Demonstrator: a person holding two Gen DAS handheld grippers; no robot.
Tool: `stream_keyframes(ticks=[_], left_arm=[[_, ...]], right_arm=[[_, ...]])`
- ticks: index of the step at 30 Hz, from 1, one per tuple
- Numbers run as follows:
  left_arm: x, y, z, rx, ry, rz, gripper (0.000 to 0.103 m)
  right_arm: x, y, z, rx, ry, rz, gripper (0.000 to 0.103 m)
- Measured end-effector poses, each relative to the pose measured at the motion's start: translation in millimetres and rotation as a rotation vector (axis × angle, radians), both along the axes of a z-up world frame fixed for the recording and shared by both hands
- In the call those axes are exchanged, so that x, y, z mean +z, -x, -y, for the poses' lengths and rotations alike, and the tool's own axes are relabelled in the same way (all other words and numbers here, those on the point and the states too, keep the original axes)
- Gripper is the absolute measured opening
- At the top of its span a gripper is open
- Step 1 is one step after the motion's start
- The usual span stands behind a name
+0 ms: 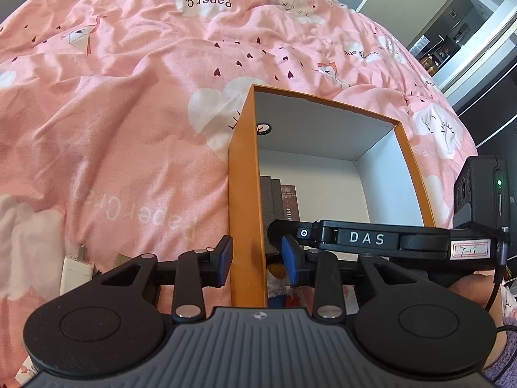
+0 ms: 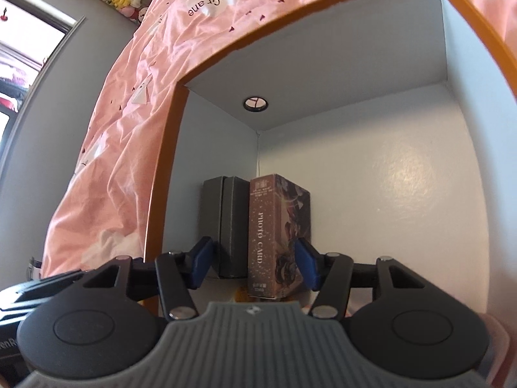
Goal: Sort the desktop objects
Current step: 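Open both grippers and withdraw them from the shoebox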
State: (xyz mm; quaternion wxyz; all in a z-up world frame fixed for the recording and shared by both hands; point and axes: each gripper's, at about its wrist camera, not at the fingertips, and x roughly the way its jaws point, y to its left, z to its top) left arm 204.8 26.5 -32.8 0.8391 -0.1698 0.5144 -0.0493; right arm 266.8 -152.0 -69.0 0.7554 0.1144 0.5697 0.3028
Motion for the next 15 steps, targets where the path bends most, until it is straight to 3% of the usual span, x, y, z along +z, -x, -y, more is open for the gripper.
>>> stream_keyframes(ticks=[15], left_arm=[[25.8,41.3,-3.0,0.046,-0.045,0.089,0.038]], right_arm=[[44.9,53.0,2.8,0.077,0.069,0.222,0.060]])
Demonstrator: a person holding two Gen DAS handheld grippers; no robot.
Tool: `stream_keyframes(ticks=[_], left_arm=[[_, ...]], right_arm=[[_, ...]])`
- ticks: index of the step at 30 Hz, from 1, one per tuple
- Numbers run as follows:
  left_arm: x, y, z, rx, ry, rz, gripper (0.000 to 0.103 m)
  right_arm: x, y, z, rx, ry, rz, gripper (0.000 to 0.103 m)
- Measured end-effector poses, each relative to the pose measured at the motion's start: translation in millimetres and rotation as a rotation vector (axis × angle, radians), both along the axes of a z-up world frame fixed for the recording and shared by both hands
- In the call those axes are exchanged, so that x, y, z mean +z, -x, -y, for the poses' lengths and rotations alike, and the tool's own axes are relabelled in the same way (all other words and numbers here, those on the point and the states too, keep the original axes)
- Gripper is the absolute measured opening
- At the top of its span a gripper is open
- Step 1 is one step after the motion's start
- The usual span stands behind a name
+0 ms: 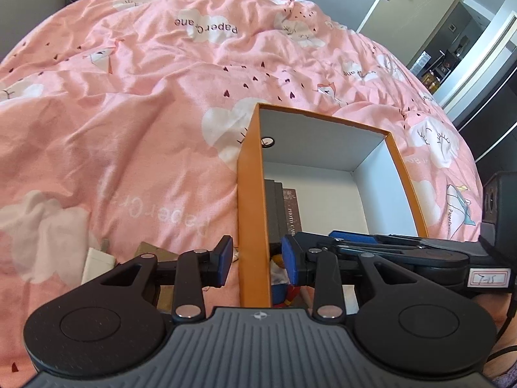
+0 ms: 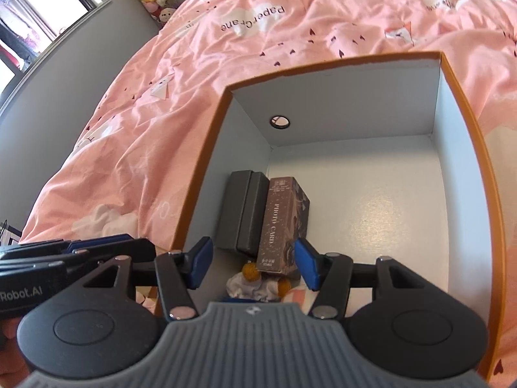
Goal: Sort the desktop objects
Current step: 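Open both grippers and withdraw them from the shoebox, then move the right gripper to the round pink compact mirror and grasp its edge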
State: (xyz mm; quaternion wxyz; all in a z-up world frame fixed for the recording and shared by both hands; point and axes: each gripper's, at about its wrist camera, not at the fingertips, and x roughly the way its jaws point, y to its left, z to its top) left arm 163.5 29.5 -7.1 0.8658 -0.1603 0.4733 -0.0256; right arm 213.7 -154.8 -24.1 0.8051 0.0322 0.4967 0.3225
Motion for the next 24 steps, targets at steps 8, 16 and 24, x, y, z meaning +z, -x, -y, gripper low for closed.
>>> stream_keyframes(ticks=[8,16,24], left_arm=[[24.9,43.9,-29.1,0.063,-0.046,0.074,0.040],[29.2,88.0,-56.2,0.116,-0.097,0.025,0.040],[8.6,126.6,-38.2,-0.034,-0.103,-0.072,0.040]], right_arm=[[29.2,42.4,12.7,0.046,-0.074,0.150,0.072],[59.6,90.6,-5.1,0.232,-0.162,0.163,0.042],[22.1,138.8,-30.1,0.434,-0.008,-0.003,0.029]])
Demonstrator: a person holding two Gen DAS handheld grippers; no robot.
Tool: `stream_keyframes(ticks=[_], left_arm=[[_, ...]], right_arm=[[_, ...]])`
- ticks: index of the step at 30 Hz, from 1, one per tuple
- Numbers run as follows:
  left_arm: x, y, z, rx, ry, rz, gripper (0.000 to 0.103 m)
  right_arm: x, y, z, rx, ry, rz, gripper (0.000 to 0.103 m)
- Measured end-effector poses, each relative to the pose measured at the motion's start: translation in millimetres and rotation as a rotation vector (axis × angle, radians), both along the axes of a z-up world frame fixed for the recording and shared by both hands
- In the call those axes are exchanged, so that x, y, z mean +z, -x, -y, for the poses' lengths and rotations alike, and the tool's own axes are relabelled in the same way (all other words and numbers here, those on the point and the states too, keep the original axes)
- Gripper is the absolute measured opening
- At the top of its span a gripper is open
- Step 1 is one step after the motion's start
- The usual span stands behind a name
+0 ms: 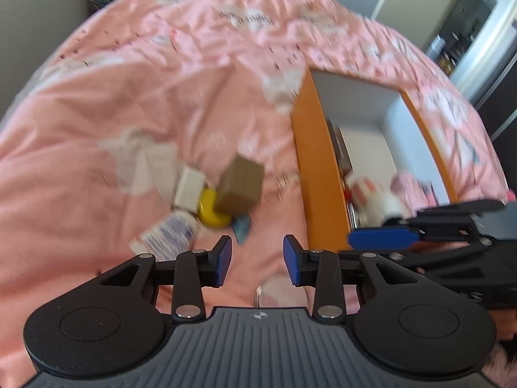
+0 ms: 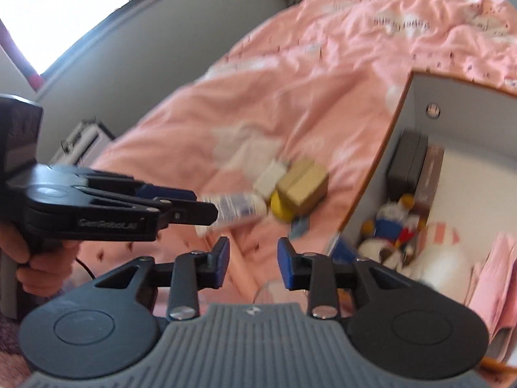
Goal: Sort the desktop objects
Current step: 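Move the right gripper to the round pink compact mirror and grasp its edge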
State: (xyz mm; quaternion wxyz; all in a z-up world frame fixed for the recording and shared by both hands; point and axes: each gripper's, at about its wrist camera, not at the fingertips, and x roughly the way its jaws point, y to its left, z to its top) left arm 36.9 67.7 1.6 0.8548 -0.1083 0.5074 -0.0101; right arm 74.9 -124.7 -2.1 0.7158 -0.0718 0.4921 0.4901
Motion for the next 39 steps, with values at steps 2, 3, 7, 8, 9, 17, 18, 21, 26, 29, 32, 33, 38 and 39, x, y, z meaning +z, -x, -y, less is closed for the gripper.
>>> stream_keyframes(ticks=[2,3,7,8,9,17,18,21,26,29,32,33,38,39], left_arm=[[-11.0,6.7,8.5,-0.040,-0.004,-0.036,0.040],[-16.6,9.2,11.8,-0.054,-0.005,-0.054,0.040],[-36.0,19.4,23.3,-0.103,-0.002,-0.125,0.040],[-38.9,21.4,25.1,-0.115,-0.004,-0.139,0.040],[-41.8,23.0,27.3,-0.126,-0.005,-0.154,0.040],[-60.6,31.4,31.5,-0.145,0.003,-0.248,0.039],[-61.0,32.4,32.9,-0.150,-0.001,-0.252,0.039],[-62.3,33.4,31.3,-0.150,0.008,-0.260,0.039],[-60.7,32.0,26.2,-0.121,0.023,-0.250,0.040],[-56.9,31.6,21.5,-0.103,0.030,-0.234,0.040],[-53.7,31.0,17.7,-0.095,0.030,-0.226,0.040],[-52.8,31.2,16.8,-0.093,0.030,-0.223,0.040],[-48.0,32.1,7.8,-0.057,0.039,-0.193,0.040],[-47.2,32.2,4.9,-0.043,0.041,-0.187,0.040]], right_arm=[[-19.8,2.4,-0.3,-0.007,0.060,-0.041,0.026],[-29.4,3.4,0.2,-0.015,0.087,-0.057,0.025],[-53.1,1.8,5.0,-0.074,0.149,-0.115,0.028],[-56.6,2.4,4.8,-0.082,0.163,-0.107,0.031],[-60.1,3.2,4.1,-0.086,0.176,-0.096,0.040],[-88.9,-3.4,-8.6,-0.090,0.209,-0.177,0.044],[-92.4,-6.3,-9.4,-0.102,0.210,-0.191,0.044],[-100.3,-13.9,-11.6,-0.140,0.214,-0.203,0.045],[-122.6,-16.9,-17.6,-0.148,0.244,-0.257,0.048],[-133.0,-18.3,-17.7,-0.146,0.229,-0.302,0.055],[-138.8,-21.8,-17.7,-0.153,0.211,-0.324,0.058],[-139.1,-21.1,-19.2,-0.149,0.211,-0.319,0.060],[-130.0,-16.9,-16.2,-0.151,0.200,-0.287,0.049],[-126.8,-16.4,-14.1,-0.153,0.191,-0.284,0.043]])
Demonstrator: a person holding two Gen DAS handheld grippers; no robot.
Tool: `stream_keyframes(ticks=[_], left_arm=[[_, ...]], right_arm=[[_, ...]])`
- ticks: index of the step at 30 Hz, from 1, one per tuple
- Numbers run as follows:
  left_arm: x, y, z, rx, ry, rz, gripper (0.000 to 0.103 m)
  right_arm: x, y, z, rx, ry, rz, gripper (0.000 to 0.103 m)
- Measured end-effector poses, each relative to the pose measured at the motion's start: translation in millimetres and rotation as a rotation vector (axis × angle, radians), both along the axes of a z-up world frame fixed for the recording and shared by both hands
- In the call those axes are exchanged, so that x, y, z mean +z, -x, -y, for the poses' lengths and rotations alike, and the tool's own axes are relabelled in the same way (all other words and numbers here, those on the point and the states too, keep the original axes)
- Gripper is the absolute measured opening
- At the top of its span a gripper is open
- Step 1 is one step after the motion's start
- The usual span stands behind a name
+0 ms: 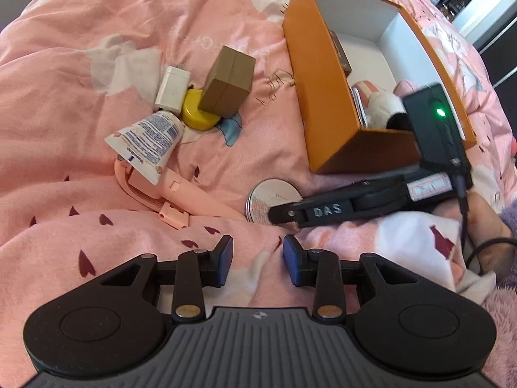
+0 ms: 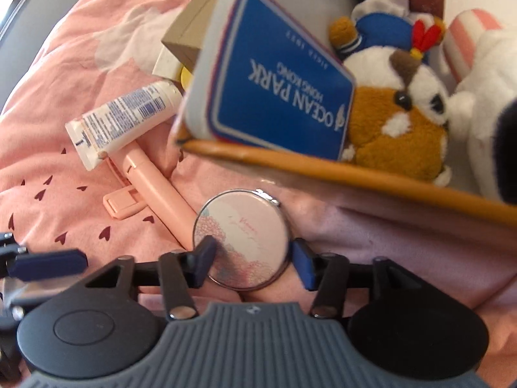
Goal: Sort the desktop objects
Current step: 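Move the right gripper to the round pink compact mirror and grasp its edge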
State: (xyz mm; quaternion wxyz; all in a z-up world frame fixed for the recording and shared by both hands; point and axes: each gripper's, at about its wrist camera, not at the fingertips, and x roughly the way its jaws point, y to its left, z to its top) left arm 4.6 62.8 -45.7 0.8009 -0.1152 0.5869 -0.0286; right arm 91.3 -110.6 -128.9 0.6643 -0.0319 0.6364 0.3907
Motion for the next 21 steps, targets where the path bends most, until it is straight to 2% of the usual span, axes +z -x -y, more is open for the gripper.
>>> stream_keyframes(ticks=[3,7,11,15,21], left_arm=[[1.7,-1.5,-10.2,0.063,-0.016,0.008,0.040],[4.4,-2.9,-24.9,0.124,-0.006,0.018,0.040],[8.1,-2.4,-30.1,0.133,-0.028,0.032,0.040],[6.1,-1.3,-30.3,0.122,-0.054,0.019,0.040],[6.7,0.0,-30.0,0.114,-0.058,0.021,0.040]], right_arm=[[14.9,5.2,2.5,0.024,-0.031,0.038,0.027],[39.2,12.1,0.0,0.071,-0.104,0.092,0.017],[47.1,14.4,-15.5,0.137,-0.149,0.098,0.017],[40.4,17.9,-31.3,0.198,-0.162,0.077,0.018],[36.8,27.2,-42.5,0.286,-0.125,0.120,0.029]])
